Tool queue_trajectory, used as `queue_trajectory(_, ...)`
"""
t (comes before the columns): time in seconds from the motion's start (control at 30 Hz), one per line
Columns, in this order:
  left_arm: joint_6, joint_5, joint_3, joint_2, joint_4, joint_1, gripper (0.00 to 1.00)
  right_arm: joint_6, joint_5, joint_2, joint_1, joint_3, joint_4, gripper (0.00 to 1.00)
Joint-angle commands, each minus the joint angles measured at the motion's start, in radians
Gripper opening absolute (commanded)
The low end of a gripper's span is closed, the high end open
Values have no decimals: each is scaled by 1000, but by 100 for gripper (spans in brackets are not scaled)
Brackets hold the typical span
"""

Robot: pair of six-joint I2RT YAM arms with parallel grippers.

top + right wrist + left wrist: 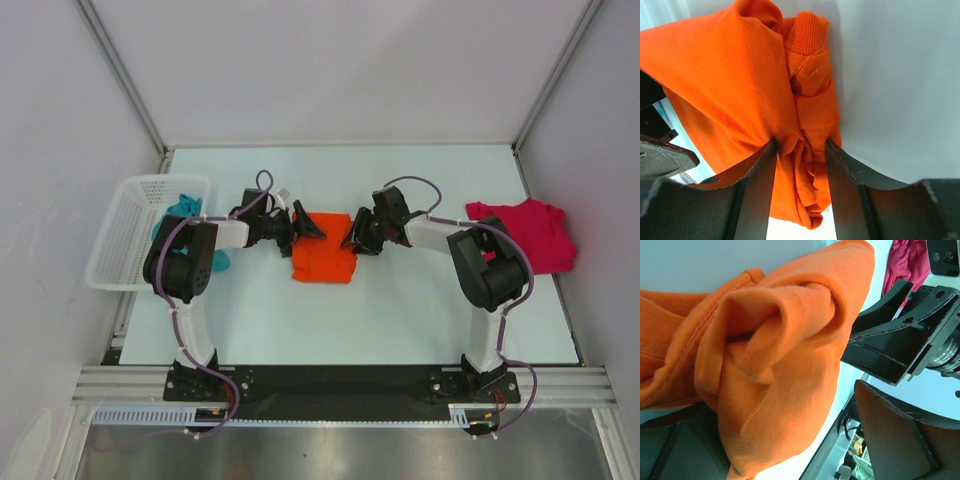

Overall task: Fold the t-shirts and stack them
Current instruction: Put the neatly folded tshirt into the corner of the board with both arms

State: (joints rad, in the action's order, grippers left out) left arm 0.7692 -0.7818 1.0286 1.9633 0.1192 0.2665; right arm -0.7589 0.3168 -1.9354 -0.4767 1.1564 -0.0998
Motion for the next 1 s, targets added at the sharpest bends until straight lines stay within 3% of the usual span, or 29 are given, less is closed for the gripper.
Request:
queue_trajectory(0.0,-45,88,-25,14,-72,19,95,44,-36,-22,-5,31,-20,49)
queue_trajectory(0.47,-45,87,-24,34,-69,19,95,136,-122,61,20,77,-147,49)
queue_trajectory(0.97,-48,87,-25,39,-67,19,95,115,-107,-7,-7,85,-121,49)
